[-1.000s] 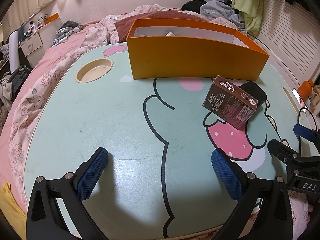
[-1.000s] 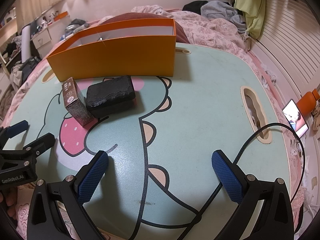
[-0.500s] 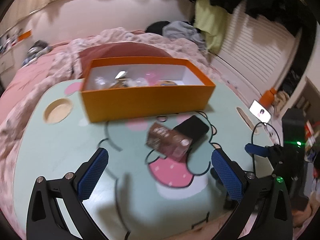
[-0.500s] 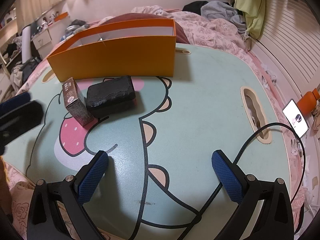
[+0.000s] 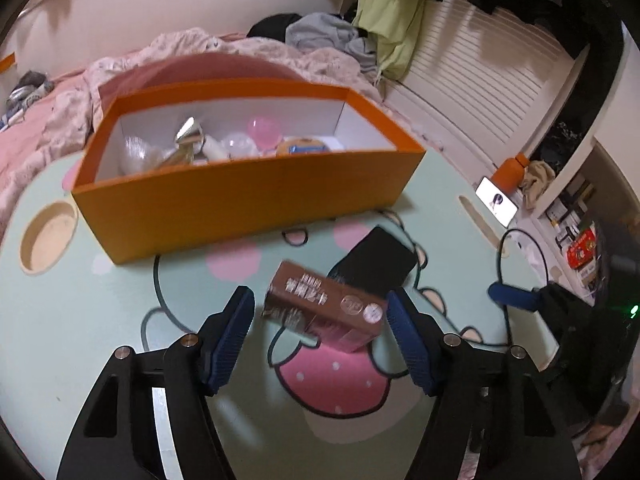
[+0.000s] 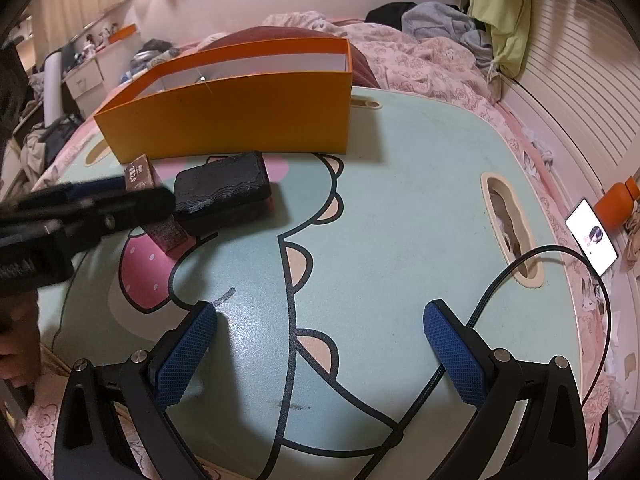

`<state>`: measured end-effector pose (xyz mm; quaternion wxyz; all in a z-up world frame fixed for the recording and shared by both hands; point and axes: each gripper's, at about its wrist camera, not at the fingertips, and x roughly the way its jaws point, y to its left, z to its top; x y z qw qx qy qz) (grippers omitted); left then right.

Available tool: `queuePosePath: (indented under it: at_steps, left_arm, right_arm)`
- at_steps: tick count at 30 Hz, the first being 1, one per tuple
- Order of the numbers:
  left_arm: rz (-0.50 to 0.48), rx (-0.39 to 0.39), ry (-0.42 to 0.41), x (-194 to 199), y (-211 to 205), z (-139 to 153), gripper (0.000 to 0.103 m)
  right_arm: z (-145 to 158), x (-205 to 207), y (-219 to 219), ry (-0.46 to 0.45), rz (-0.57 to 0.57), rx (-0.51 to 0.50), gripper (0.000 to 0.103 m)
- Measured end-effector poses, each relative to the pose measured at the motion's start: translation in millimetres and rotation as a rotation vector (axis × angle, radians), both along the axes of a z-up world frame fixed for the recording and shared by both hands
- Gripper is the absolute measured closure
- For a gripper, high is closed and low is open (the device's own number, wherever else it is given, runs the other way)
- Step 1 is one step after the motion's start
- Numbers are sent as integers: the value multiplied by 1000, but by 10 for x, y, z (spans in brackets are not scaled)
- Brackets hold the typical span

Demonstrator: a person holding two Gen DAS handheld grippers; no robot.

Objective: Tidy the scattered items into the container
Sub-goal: 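Grasp the brown carton with the left gripper, then grasp the black case with the right gripper while the left gripper holds the carton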

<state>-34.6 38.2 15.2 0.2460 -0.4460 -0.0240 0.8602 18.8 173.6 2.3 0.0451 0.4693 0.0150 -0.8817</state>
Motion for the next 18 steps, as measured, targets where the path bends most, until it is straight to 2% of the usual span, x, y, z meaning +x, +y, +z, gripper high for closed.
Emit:
queuePosePath:
  at_steps: [4, 8, 14, 18]
  left_arm:
    - [-10, 19, -10, 12, 2, -56, 34]
    - [-8, 34, 1, 33, -20, -50, 39]
    - [37, 74, 102, 194, -178, 153, 40]
    - [59, 97, 128, 343, -324, 311, 40]
  right_arm:
    - [0, -1, 3, 0, 0, 0, 0]
    - [-1, 1, 2, 1, 1, -1, 0]
    - [1, 1, 4, 0, 1, -1, 0]
    - [1, 2, 5, 0, 1, -1, 0]
